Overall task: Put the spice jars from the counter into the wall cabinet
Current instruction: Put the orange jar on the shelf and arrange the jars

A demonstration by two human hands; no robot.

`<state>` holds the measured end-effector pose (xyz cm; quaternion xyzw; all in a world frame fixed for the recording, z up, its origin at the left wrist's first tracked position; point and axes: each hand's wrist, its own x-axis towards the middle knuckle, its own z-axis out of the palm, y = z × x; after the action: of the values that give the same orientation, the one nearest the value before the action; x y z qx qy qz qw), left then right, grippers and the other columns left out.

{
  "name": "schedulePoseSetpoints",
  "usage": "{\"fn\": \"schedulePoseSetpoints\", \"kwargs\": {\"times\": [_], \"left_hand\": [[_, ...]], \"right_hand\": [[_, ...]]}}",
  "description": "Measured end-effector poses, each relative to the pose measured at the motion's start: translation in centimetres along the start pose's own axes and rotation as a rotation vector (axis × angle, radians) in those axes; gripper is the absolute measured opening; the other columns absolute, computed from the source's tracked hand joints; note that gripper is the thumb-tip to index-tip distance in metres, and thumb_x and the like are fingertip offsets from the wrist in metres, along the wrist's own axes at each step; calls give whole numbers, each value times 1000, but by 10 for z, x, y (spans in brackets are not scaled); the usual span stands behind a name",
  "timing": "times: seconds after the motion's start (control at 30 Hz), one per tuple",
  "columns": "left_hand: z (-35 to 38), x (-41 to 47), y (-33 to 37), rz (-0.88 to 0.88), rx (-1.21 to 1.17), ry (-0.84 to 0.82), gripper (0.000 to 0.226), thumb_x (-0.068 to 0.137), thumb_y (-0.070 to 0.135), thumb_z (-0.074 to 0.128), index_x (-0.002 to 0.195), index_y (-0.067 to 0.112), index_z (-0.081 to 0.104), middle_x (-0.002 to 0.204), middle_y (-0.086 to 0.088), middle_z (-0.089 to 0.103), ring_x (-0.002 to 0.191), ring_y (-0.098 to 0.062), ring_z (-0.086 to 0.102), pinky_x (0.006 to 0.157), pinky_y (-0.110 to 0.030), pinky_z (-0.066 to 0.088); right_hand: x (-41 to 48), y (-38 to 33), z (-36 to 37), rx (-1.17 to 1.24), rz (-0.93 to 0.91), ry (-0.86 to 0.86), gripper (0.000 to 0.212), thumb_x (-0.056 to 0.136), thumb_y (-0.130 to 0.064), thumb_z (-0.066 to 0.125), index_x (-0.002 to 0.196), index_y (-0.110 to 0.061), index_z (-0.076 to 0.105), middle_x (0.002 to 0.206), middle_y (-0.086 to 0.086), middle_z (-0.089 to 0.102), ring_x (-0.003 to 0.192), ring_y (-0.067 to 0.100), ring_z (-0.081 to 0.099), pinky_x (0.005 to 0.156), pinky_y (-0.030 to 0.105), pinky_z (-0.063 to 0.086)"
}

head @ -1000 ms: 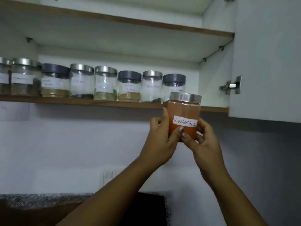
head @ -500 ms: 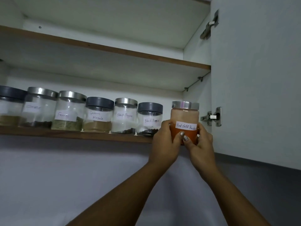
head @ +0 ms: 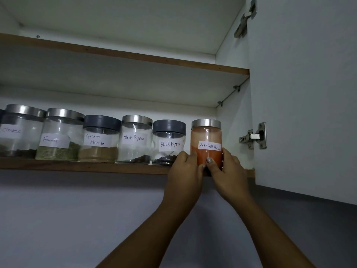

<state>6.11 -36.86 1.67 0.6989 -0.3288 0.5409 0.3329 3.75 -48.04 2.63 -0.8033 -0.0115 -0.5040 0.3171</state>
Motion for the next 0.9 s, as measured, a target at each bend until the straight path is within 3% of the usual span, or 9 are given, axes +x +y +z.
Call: {"fn": "schedulePoseSetpoints", "kwargs": {"times": [0.13, 0.3, 0.57, 0.67, 0.77, 0.9], "left_hand": [[-1, -3, 2, 38, 53, -10, 24, 89, 14, 58, 106, -2, 62, 96, -17, 61, 80, -26, 61, 66, -26, 45], [-1, -8, 1, 81, 84, -19, 18, 76, -4, 67, 93, -3, 64, 81, -18, 63, 65, -26, 60, 56, -28, 48], [-6, -14, -7, 242, 236, -180, 35, 74, -1, 69, 108, 1, 64, 94, -13, 65, 75, -23, 60, 65, -26, 50], [-10, -15, -7, 299, 273, -299, 48, 84, 3, 57, 132, 3, 46, 119, -15, 56, 100, -28, 54, 86, -32, 47], [-16, -21, -7, 252, 261, -394, 64, 89, 9, 54, 145, 8, 23, 144, -11, 35, 129, -26, 36, 108, -30, 31], [-35, -31, -9, 170, 278, -500, 76, 87, 9, 58, 147, 10, 12, 156, -9, 14, 143, -24, 13, 114, -32, 15]], "right_hand": [[2, 3, 3, -50, -41, 10, 51, 91, -47, 45, 133, -18, 41, 125, 5, 58, 111, 23, 56, 101, 47, 40], [1, 5, 7, -182, -47, 27, 52, 91, -52, 39, 127, -16, 44, 118, 4, 62, 105, 22, 59, 103, 44, 37], [-3, 3, 16, -389, -31, 6, 54, 93, -54, 27, 127, -16, 43, 117, 5, 62, 111, 25, 53, 102, 39, 32], [-2, -1, 16, -399, 16, -47, 55, 92, -56, 29, 128, -16, 42, 119, 6, 61, 114, 27, 49, 100, 39, 35], [-4, -5, 14, -403, 42, -85, 58, 93, -55, 30, 132, -14, 38, 125, 9, 58, 120, 29, 46, 104, 42, 34], [-13, -10, 13, -450, 23, -122, 67, 94, -52, 33, 143, -7, 21, 145, 14, 38, 134, 30, 33, 114, 47, 20]]}}
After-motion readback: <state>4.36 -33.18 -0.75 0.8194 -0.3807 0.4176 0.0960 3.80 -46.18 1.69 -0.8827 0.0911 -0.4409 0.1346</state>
